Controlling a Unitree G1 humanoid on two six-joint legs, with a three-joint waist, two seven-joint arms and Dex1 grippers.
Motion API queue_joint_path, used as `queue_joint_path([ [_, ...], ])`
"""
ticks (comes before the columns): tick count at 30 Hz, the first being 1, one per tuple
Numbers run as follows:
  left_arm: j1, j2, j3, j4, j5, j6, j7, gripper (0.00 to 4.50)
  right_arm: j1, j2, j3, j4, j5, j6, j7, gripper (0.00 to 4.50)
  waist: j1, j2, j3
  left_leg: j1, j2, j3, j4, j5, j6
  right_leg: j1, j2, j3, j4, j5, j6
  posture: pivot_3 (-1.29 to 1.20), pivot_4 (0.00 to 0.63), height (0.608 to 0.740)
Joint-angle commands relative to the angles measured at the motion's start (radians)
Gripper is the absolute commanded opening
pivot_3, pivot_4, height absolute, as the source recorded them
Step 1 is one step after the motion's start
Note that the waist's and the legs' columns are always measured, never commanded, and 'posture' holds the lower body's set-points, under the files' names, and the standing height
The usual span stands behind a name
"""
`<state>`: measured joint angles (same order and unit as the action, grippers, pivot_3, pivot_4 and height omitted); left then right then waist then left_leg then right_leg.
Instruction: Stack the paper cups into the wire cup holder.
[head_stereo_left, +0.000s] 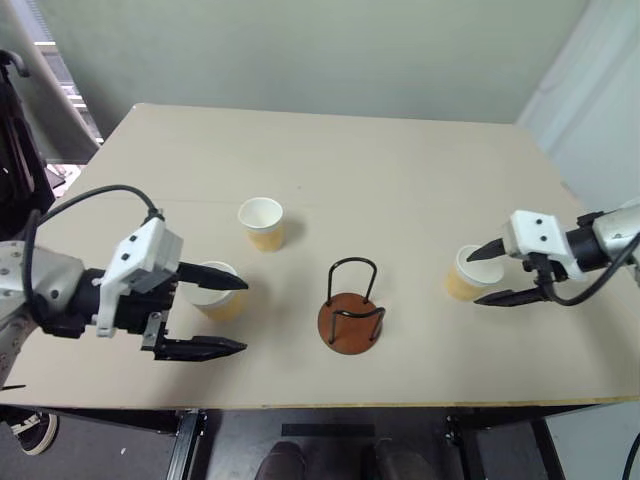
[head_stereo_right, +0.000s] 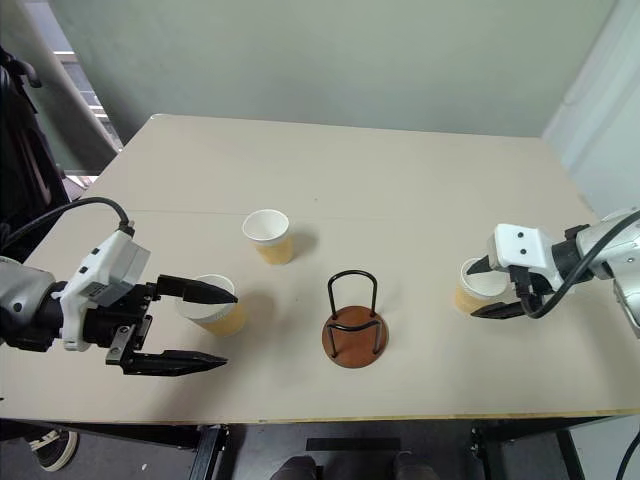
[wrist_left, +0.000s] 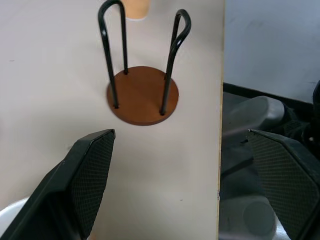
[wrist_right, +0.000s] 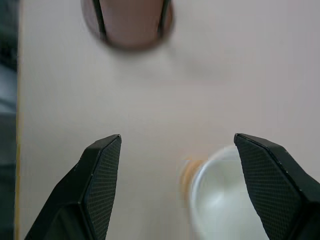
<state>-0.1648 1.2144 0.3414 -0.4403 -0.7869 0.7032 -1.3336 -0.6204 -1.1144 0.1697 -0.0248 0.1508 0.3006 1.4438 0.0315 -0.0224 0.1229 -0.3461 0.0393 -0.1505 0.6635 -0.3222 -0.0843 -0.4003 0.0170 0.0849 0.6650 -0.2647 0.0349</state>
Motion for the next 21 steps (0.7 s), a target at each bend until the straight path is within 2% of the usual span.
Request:
queue_joint_path([
  [1, -0.025, -0.003, 0.013, -0.02, -0.021, 0.004, 0.018, 4.5, -0.032, 0.017, 0.035, 0.062, -0.101, -0.066, -0.049, 3.63, -0.002, 0.0, 0.0, 0.0, 0.001, 0.0, 0.0, -0.002, 0.004, 0.0, 0.0, 0.0, 0.0, 0.0, 0.0, 0.0, 0.15, 0.74],
  [9, 0.003, -0.002, 0.058, -0.056, -0.045, 0.036, 0.047, 4.5, -0.055, 0.075, 0.084, 0.132, -0.162, -0.121, -0.029, 3.63, -0.001, 0.0, 0.0, -0.003, 0.0, 0.001, 0.0, -0.001, 0.002, -0.001, 0.0, 0.0, -0.003, 0.0, 0.001, 0.0, 0.15, 0.74],
  [10, 0.009, -0.002, 0.064, -0.059, -0.046, 0.039, 0.048, 4.5, -0.055, 0.082, 0.092, 0.138, -0.168, -0.128, -0.026, 3.46, -0.001, 0.0, 0.0, -0.003, 0.0, 0.001, 0.0, -0.001, 0.001, -0.001, 0.0, 0.0, -0.003, 0.0, 0.001, 0.0, 0.15, 0.74],
  [13, 0.029, -0.002, 0.085, -0.067, -0.051, 0.045, 0.054, 4.5, -0.064, 0.096, 0.1, 0.15, -0.179, -0.141, -0.016, 2.72, 0.002, 0.0, 0.0, -0.003, 0.0, 0.001, 0.0, -0.001, 0.002, -0.001, 0.0, 0.0, -0.003, 0.001, 0.001, 0.0, 0.15, 0.74],
  [20, 0.064, -0.007, 0.119, -0.076, -0.046, 0.046, 0.063, 4.5, -0.11, 0.073, 0.088, 0.171, -0.167, -0.174, 0.061, 0.1, 0.002, 0.0, 0.0, -0.002, 0.0, 0.001, 0.001, -0.001, 0.001, -0.001, 0.0, 0.0, -0.003, 0.001, 0.002, 0.0, 0.15, 0.74],
  [21, 0.067, -0.009, 0.121, -0.075, -0.045, 0.044, 0.065, 4.5, -0.12, 0.068, 0.083, 0.169, -0.157, -0.176, 0.077, 0.04, 0.002, 0.0, 0.0, -0.002, 0.0, 0.001, 0.001, -0.001, 0.001, -0.001, 0.0, 0.0, -0.003, 0.001, 0.002, 0.0, 0.15, 0.74],
])
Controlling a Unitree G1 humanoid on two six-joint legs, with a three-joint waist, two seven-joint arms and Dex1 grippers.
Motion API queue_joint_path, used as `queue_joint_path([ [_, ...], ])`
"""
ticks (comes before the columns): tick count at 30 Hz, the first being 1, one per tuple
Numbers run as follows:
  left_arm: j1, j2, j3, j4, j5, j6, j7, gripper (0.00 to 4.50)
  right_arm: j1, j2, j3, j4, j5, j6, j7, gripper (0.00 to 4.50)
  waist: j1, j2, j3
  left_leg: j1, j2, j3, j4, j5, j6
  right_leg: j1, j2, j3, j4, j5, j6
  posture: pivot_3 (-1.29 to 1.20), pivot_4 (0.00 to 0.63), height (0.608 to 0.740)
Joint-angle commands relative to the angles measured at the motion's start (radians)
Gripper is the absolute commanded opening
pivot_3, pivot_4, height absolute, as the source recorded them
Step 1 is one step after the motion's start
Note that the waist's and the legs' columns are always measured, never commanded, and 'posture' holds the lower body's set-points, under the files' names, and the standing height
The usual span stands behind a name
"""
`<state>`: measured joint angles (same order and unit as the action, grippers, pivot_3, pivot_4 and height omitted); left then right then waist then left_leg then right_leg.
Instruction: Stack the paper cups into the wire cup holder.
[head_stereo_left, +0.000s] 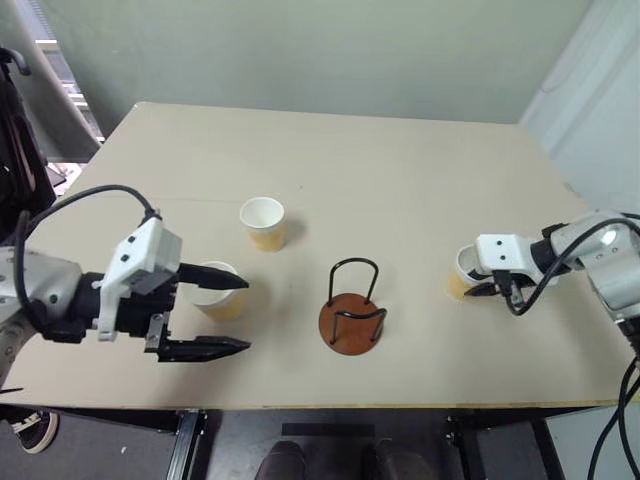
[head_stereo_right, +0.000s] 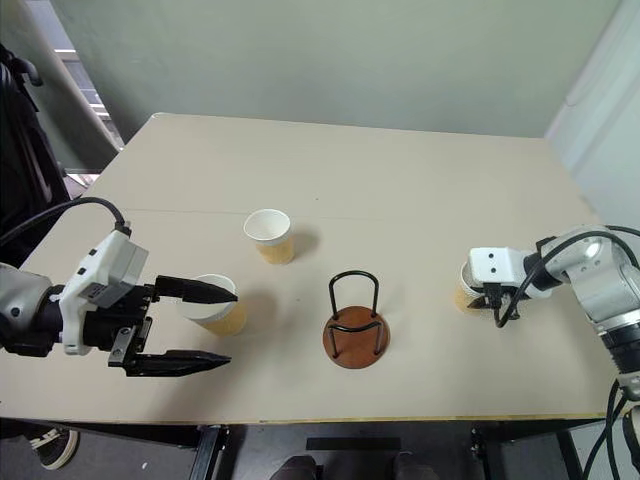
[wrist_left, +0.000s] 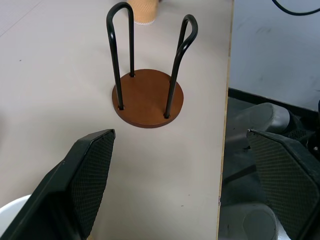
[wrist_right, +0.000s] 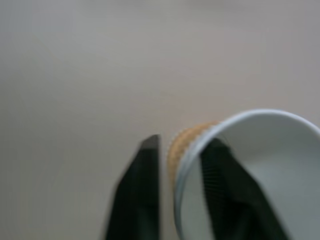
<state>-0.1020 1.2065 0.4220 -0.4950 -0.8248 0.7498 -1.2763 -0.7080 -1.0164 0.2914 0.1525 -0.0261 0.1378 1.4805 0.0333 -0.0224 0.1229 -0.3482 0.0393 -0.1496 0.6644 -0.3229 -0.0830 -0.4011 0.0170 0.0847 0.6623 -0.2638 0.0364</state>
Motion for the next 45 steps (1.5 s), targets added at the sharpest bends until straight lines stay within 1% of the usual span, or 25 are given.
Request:
queue_joint_path([
  [1, 0.006, -0.002, 0.04, -0.018, -0.004, -0.006, 0.008, 4.5, -0.05, -0.034, -0.049, -0.014, 0.038, -0.011, 0.061, 0.04, 0.0, 0.0, 0.0, 0.0, 0.0, 0.0, 0.0, 0.0, 0.0, 0.0, 0.0, 0.0, 0.0, 0.0, 0.0, 0.0, 0.15, 0.74],
  [4, 0.002, -0.002, 0.035, -0.014, -0.003, -0.009, 0.013, 4.5, -0.11, -0.042, -0.081, -0.035, 0.113, 0.009, 0.118, 0.04, -0.001, 0.0, 0.0, 0.0, 0.0, 0.0, 0.0, 0.0, 0.0, 0.0, 0.0, 0.0, 0.0, 0.0, 0.0, 0.0, 0.15, 0.74],
  [8, -0.001, -0.002, 0.03, -0.014, -0.004, -0.01, 0.022, 4.5, -0.235, -0.061, -0.1, -0.124, 0.338, 0.094, 0.134, 0.04, -0.001, 0.001, 0.001, 0.0, 0.0, 0.001, -0.001, 0.001, -0.001, 0.0, 0.001, 0.0, 0.0, 0.0, 0.0, 0.0, 0.15, 0.74],
  [9, -0.003, -0.002, 0.027, -0.013, -0.003, -0.011, 0.023, 4.5, -0.268, -0.049, -0.105, -0.15, 0.389, 0.122, 0.134, 0.04, -0.002, 0.001, 0.001, 0.0, 0.0, 0.001, -0.001, 0.001, -0.002, 0.0, 0.001, 0.0, 0.0, 0.0, 0.0, 0.0, 0.15, 0.74],
  [11, -0.009, -0.003, 0.02, -0.011, -0.004, -0.01, 0.028, 4.5, -0.329, 0.009, -0.121, -0.213, 0.486, 0.193, 0.134, 0.04, -0.002, 0.001, 0.001, 0.0, 0.0, 0.001, -0.001, 0.001, -0.002, 0.0, 0.002, 0.001, -0.001, 0.0, 0.0, 0.0, 0.15, 0.74],
  [14, -0.019, -0.007, 0.002, -0.01, -0.001, -0.013, 0.037, 4.5, -0.366, 0.1, -0.112, -0.313, 0.546, 0.279, 0.115, 0.04, -0.008, 0.0, 0.0, 0.001, 0.001, 0.001, 0.0, 0.001, -0.002, 0.0, 0.007, 0.002, -0.001, 0.0, -0.001, 0.0, 0.15, 0.74],
  [18, -0.02, -0.013, 0.001, -0.023, -0.007, -0.008, 0.05, 4.5, -0.343, 0.148, -0.064, -0.37, 0.5, 0.29, 0.103, 0.04, -0.001, 0.0, 0.0, 0.0, 0.001, 0.0, 0.001, 0.002, -0.003, 0.001, 0.008, 0.002, -0.001, 0.0, -0.001, 0.0, 0.15, 0.74],
  [27, 0.004, -0.015, 0.033, -0.043, -0.015, 0.004, 0.066, 4.5, -0.287, 0.179, -0.006, -0.39, 0.417, 0.259, 0.097, 0.04, 0.002, 0.0, 0.0, 0.0, 0.001, -0.001, 0.0, 0.001, -0.003, 0.0, 0.007, 0.002, 0.0, 0.0, -0.001, 0.0, 0.15, 0.74],
  [32, -0.037, 0.014, 0.102, 0.001, -0.028, 0.001, 0.043, 4.5, -0.268, 0.173, -0.003, -0.395, 0.402, 0.248, 0.109, 0.04, 0.003, 0.0, 0.0, 0.0, 0.002, -0.001, 0.0, 0.001, -0.003, 0.0, 0.008, 0.002, 0.0, 0.0, -0.001, 0.0, 0.15, 0.74],
  [34, -0.077, 0.065, 0.171, 0.049, -0.016, -0.001, 0.015, 4.5, -0.258, 0.173, 0.0, -0.402, 0.398, 0.251, 0.11, 0.04, 0.003, 0.0, 0.0, 0.0, 0.002, -0.001, 0.0, 0.001, -0.003, 0.0, 0.008, 0.002, 0.0, 0.0, -0.001, 0.0, 0.15, 0.74],
  [37, -0.103, 0.107, 0.239, 0.068, -0.028, 0.012, -0.023, 4.5, -0.242, 0.173, 0.002, -0.41, 0.394, 0.253, 0.115, 0.04, 0.002, 0.0, 0.0, 0.0, 0.004, -0.001, 0.0, 0.001, -0.003, 0.0, 0.01, 0.002, -0.001, 0.0, -0.001, 0.0, 0.15, 0.74],
  [39, -0.101, 0.114, 0.263, 0.064, -0.033, 0.02, -0.038, 4.5, -0.232, 0.177, 0.007, -0.413, 0.388, 0.25, 0.116, 0.04, 0.002, 0.0, 0.0, 0.0, 0.004, 0.001, 0.0, 0.001, -0.003, 0.0, 0.01, 0.002, -0.001, 0.0, -0.001, 0.0, 0.15, 0.74],
  [45, -0.072, 0.1, 0.281, 0.053, -0.023, 0.027, -0.044, 4.5, -0.227, 0.191, 0.016, -0.406, 0.371, 0.236, 0.114, 0.04, 0.001, 0.0, 0.0, 0.0, 0.005, 0.001, 0.0, 0.001, -0.003, 0.0, 0.011, 0.002, 0.0, 0.0, -0.002, 0.0, 0.15, 0.74],
])
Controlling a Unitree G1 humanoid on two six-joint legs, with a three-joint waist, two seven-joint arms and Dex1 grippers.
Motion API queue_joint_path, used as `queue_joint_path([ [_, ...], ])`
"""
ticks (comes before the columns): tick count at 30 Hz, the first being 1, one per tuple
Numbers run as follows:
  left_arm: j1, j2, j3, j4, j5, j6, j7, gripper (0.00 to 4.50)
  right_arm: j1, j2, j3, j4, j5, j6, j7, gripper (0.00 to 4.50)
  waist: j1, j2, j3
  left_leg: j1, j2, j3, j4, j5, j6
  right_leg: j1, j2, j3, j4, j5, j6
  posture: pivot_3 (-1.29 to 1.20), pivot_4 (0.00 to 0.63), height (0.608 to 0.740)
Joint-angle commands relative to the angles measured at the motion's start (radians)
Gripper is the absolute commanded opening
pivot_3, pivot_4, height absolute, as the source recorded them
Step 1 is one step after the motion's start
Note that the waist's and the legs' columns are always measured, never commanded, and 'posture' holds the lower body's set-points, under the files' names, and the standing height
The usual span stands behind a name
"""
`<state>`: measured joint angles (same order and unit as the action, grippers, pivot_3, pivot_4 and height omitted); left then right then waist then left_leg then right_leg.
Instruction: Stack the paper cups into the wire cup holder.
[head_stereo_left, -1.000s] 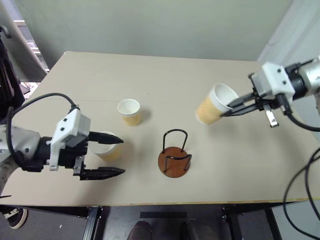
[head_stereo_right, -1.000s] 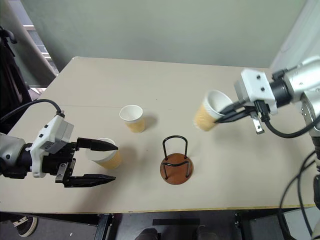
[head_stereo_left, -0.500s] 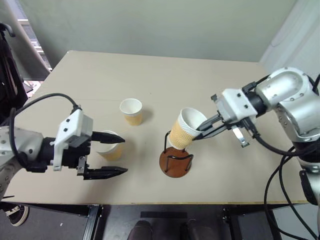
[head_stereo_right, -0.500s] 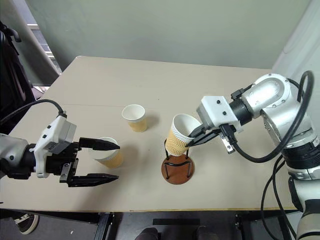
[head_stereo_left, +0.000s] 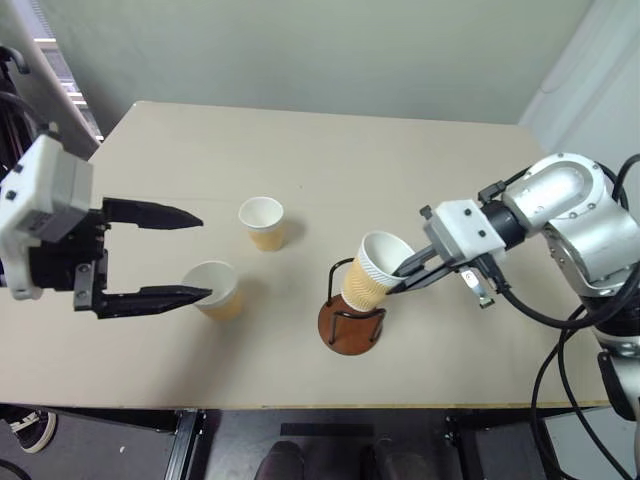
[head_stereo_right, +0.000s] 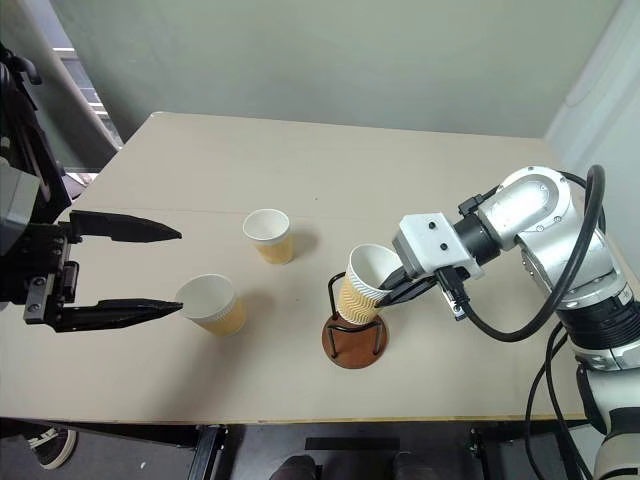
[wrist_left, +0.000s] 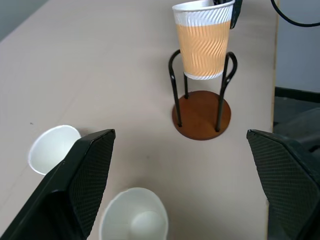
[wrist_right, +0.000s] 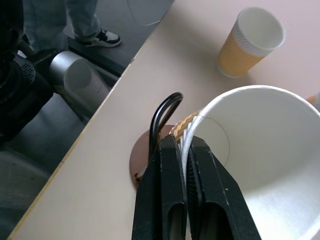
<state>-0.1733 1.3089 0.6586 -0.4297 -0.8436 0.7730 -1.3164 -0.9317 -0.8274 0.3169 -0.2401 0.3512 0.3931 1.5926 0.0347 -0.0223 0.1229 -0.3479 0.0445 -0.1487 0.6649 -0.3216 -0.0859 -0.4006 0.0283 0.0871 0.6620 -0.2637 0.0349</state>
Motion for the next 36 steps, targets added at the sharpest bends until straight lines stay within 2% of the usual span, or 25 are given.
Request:
queue_joint_path([
  [1, 0.005, -0.003, 0.054, -0.012, -0.001, 0.006, -0.006, 4.5, -0.003, 0.007, -0.007, -0.011, -0.017, -0.029, -0.007, 0.04, 0.0, 0.0, 0.0, 0.0, 0.0, 0.0, 0.0, 0.0, 0.0, 0.0, 0.0, 0.0, 0.0, 0.0, 0.0, 0.0, 0.15, 0.74],
  [4, 0.016, -0.002, 0.072, -0.005, 0.009, 0.007, -0.018, 4.5, -0.004, 0.016, -0.004, -0.004, -0.03, -0.04, -0.019, 0.04, -0.002, 0.0, 0.0, 0.0, 0.001, 0.0, 0.0, 0.0, 0.0, 0.0, 0.0, 0.0, 0.0, 0.0, 0.0, 0.0, 0.15, 0.74],
  [7, 0.02, 0.0, 0.073, 0.007, 0.016, 0.0, -0.025, 4.5, -0.004, 0.023, -0.005, -0.002, -0.032, -0.036, -0.017, 0.67, -0.002, 0.0, 0.0, 0.0, 0.001, 0.0, 0.0, 0.0, 0.0, 0.0, 0.0, 0.0, 0.0, 0.0, 0.0, 0.0, 0.15, 0.74],
  [14, 0.018, -0.001, 0.052, 0.036, 0.038, -0.024, -0.041, 4.5, 0.003, 0.024, -0.012, -0.013, -0.03, -0.015, -0.03, 3.06, -0.002, 0.0, 0.0, 0.0, 0.002, 0.0, 0.0, 0.0, 0.0, 0.0, 0.0, 0.0, 0.0, 0.0, 0.0, 0.0, 0.15, 0.74],
  [18, -0.031, -0.007, -0.041, 0.099, 0.089, -0.106, -0.009, 4.5, 0.014, -0.003, -0.092, 0.022, 0.009, 0.059, -0.076, 4.45, 0.001, 0.0, 0.0, 0.0, 0.002, 0.0, 0.0, 0.0, 0.0, 0.0, 0.0, 0.0, 0.0, 0.0, 0.0, 0.0, 0.15, 0.74],
  [22, -0.202, -0.067, -0.291, 0.187, 0.223, -0.207, 0.118, 4.5, 0.083, -0.052, -0.33, 0.113, 0.189, 0.205, -0.116, 4.45, 0.021, -0.001, 0.0, 0.0, 0.001, -0.002, 0.001, 0.0, -0.001, -0.001, -0.004, -0.001, 0.0, 0.001, -0.001, 0.0, 0.15, 0.74],
  [27, -0.45, -0.209, -0.589, 0.344, 0.438, -0.304, 0.189, 4.5, 0.355, -0.08, -0.717, 0.074, 0.385, 0.189, -0.119, 4.45, 0.045, -0.002, -0.001, -0.001, -0.001, -0.003, 0.001, 0.001, -0.002, -0.001, -0.005, -0.002, -0.001, 0.001, -0.002, 0.0, 0.15, 0.74],
  [32, -0.581, -0.299, -0.739, 0.502, 0.568, -0.369, 0.159, 4.5, 0.566, -0.062, -0.878, -0.116, 0.513, 0.246, -0.245, 4.45, 0.023, -0.001, -0.001, -0.002, 0.001, 0.002, 0.001, 0.001, -0.002, -0.003, -0.004, -0.001, -0.001, 0.001, -0.001, 0.0, 0.15, 0.74],
  [36, -0.651, -0.369, -0.814, 0.614, 0.637, -0.422, 0.131, 4.5, 0.637, -0.047, -0.958, -0.233, 0.64, 0.293, -0.38, 4.45, 0.009, -0.001, -0.001, 0.0, 0.001, 0.004, 0.001, 0.001, -0.002, -0.001, 0.0, -0.001, -0.001, 0.001, 0.0, 0.0, 0.15, 0.74],
])
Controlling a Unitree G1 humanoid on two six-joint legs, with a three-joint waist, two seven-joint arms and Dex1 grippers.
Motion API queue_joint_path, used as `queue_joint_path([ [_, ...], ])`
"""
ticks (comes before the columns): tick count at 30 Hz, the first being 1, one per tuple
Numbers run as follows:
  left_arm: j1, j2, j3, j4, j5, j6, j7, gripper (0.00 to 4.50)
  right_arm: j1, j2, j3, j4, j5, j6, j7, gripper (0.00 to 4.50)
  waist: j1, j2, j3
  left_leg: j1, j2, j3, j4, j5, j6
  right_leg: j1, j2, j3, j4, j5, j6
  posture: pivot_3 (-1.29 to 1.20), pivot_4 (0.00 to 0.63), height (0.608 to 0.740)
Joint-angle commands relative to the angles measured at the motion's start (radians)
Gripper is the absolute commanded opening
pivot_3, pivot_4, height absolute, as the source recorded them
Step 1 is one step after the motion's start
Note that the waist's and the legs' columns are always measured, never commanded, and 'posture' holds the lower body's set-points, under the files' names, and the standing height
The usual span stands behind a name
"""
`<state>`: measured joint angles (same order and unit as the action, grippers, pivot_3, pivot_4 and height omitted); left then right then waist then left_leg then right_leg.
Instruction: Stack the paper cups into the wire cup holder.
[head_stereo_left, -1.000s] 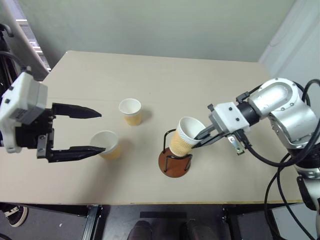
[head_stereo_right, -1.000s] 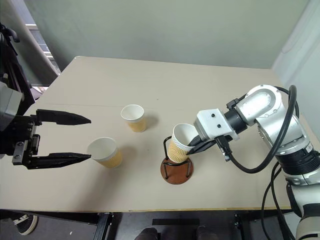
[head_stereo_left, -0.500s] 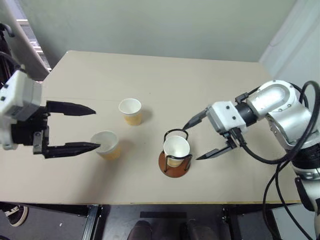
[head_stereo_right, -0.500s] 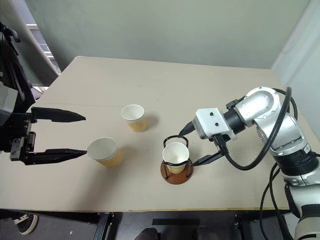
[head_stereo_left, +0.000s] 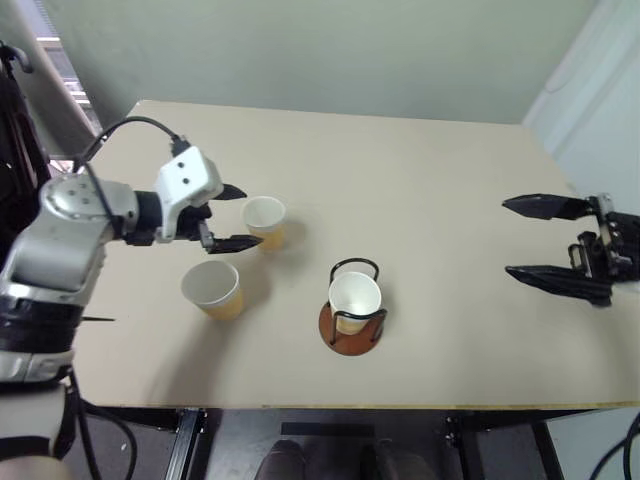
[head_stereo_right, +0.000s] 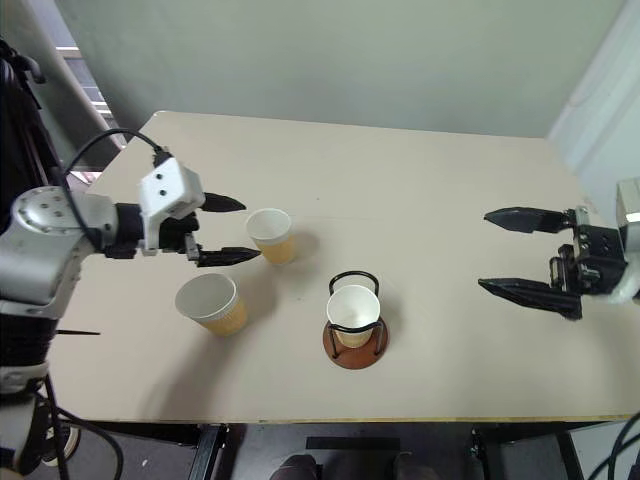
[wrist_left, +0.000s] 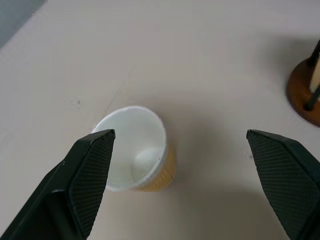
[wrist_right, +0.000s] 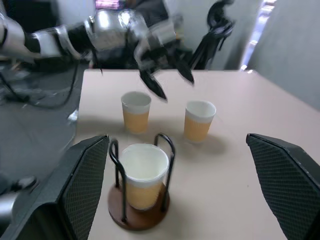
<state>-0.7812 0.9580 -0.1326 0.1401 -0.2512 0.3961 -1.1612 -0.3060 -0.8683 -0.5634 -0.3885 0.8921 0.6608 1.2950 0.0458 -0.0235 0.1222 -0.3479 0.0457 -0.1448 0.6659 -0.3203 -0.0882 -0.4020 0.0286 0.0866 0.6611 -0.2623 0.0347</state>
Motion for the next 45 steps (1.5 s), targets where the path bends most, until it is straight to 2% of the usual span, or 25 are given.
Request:
queue_joint_path([
  [1, -0.05, -0.03, -0.034, 0.057, 0.056, -0.052, -0.034, 4.5, 0.021, -0.009, -0.087, -0.102, 0.126, 0.033, -0.105, 4.45, -0.005, 0.0, 0.0, 0.0, 0.0, 0.0, 0.0, 0.0, 0.0, 0.0, 0.0, 0.0, 0.0, 0.001, 0.001, 0.0, 0.15, 0.74],
  [7, -0.051, -0.072, -0.09, 0.114, 0.147, -0.113, -0.048, 4.5, 0.037, -0.037, -0.099, -0.145, 0.224, 0.044, -0.192, 4.45, -0.005, 0.0, 0.0, 0.0, -0.001, -0.001, 0.002, -0.001, 0.002, 0.003, 0.0, 0.001, -0.005, 0.003, 0.006, 0.0, 0.15, 0.74],
  [18, -0.089, -0.152, -0.092, 0.25, 0.255, -0.202, 0.011, 4.5, 0.067, -0.064, -0.09, -0.163, 0.273, 0.023, -0.241, 4.45, 0.0, 0.0, 0.0, -0.003, -0.001, -0.003, 0.002, -0.001, 0.003, 0.003, 0.0, 0.001, -0.01, 0.004, 0.008, 0.0, 0.15, 0.74],
  [21, -0.104, -0.169, -0.079, 0.269, 0.258, -0.207, 0.016, 3.95, 0.08, -0.064, -0.093, -0.161, 0.275, 0.016, -0.238, 4.5, 0.002, 0.0, 0.0, -0.003, -0.002, -0.003, 0.002, -0.001, 0.003, 0.004, 0.0, 0.0, -0.012, 0.005, 0.01, 0.0, 0.15, 0.74],
  [32, -0.109, -0.158, -0.017, 0.168, 0.146, -0.182, -0.099, 0.02, 0.103, -0.066, -0.087, -0.152, 0.275, -0.014, -0.226, 4.5, 0.006, 0.0, 0.0, -0.003, -0.003, -0.002, 0.002, -0.001, 0.005, 0.004, 0.0, 0.0, -0.014, 0.006, 0.012, 0.0, 0.15, 0.74],
  [34, -0.12, -0.156, 0.003, 0.144, 0.115, -0.164, -0.117, 0.02, 0.1, -0.066, -0.09, -0.147, 0.285, -0.014, -0.226, 4.5, 0.006, 0.0, 0.0, -0.003, -0.003, -0.002, 0.002, -0.001, 0.005, 0.004, 0.0, 0.0, -0.014, 0.006, 0.012, 0.0, 0.15, 0.74],
  [37, -0.153, -0.154, 0.072, -0.047, -0.089, -0.024, -0.226, 0.02, 0.092, -0.062, -0.096, -0.144, 0.326, -0.007, -0.233, 4.5, 0.007, -0.001, 0.0, -0.004, -0.003, -0.002, 0.002, -0.001, 0.005, 0.004, 0.0, -0.001, -0.014, 0.007, 0.012, 0.0, 0.15, 0.74],
  [45, -0.236, -0.179, 0.088, -0.231, -0.303, 0.114, -0.328, 0.02, 0.088, -0.062, -0.072, -0.145, 0.327, -0.018, -0.248, 4.5, 0.011, 0.0, -0.001, -0.002, -0.008, 0.0, 0.004, -0.002, 0.01, 0.006, -0.004, 0.0, -0.015, 0.007, 0.016, 0.0, 0.15, 0.74],
])
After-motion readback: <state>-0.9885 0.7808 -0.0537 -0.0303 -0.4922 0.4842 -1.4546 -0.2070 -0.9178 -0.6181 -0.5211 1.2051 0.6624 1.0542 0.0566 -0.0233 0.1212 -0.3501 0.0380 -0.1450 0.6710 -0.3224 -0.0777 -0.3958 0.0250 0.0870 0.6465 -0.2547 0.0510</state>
